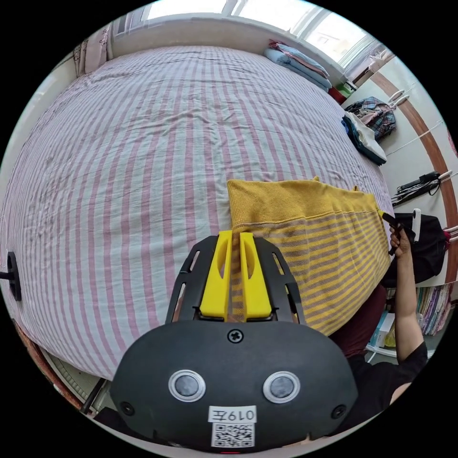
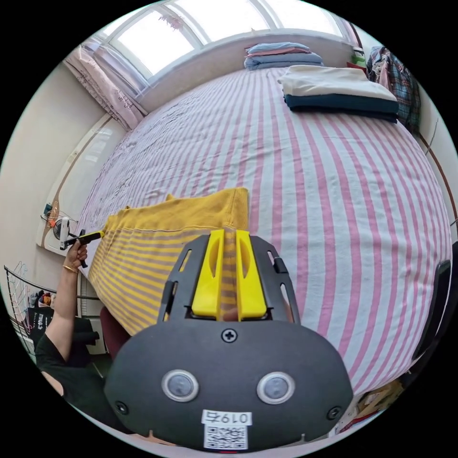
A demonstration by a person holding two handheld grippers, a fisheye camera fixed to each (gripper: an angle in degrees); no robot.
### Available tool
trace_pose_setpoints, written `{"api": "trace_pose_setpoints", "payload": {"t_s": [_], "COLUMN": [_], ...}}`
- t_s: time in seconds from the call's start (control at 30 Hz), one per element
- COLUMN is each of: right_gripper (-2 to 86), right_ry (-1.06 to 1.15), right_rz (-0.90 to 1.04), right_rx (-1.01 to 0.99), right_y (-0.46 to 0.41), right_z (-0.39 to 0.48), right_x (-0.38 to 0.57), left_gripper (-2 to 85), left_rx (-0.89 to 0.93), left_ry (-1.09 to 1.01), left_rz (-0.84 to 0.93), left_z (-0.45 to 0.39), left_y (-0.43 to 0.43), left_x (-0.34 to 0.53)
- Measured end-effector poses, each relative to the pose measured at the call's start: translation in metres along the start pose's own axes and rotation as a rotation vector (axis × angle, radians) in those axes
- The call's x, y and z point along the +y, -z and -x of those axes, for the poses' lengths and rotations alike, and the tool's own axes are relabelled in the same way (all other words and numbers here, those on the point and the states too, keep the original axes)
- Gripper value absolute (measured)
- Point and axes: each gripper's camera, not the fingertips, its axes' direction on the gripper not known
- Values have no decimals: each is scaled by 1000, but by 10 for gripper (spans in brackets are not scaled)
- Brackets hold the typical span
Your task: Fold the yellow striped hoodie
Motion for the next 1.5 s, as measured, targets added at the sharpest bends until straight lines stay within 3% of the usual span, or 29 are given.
{"api": "trace_pose_setpoints", "payload": {"t_s": [0.17, 0.37, 0.67, 1.0, 1.17, 1.33, 1.5], "right_gripper": [36, 68, 98, 65, 52, 56, 79], "right_ry": [-26, 13, -10, 17, 69, 61, 28], "right_rz": [-63, -4, -29, 43, -28, -5, -6], "right_rx": [29, 48, -5, 39, 46, 60, -35], "right_y": [16, 11, 38, 20, 39, 30, 38], "right_z": [-17, -16, -33, -29, -25, -35, -52], "right_x": [-7, -19, -33, -41, -26, -8, 12], "left_gripper": [19, 39, 81, 36, 22, 27, 59], "left_rx": [17, 24, 266, 22, 66, 10, 97], "left_ry": [59, 73, 93, -3, 50, 51, 56], "left_rz": [-44, 2, -155, 38, -96, -20, -29], "left_z": [20, 32, 74, 29, 39, 44, 55], "left_y": [5, 2, 52, 8, 33, 16, 22], "left_x": [8, 16, 34, -14, -2, 12, 35]}}
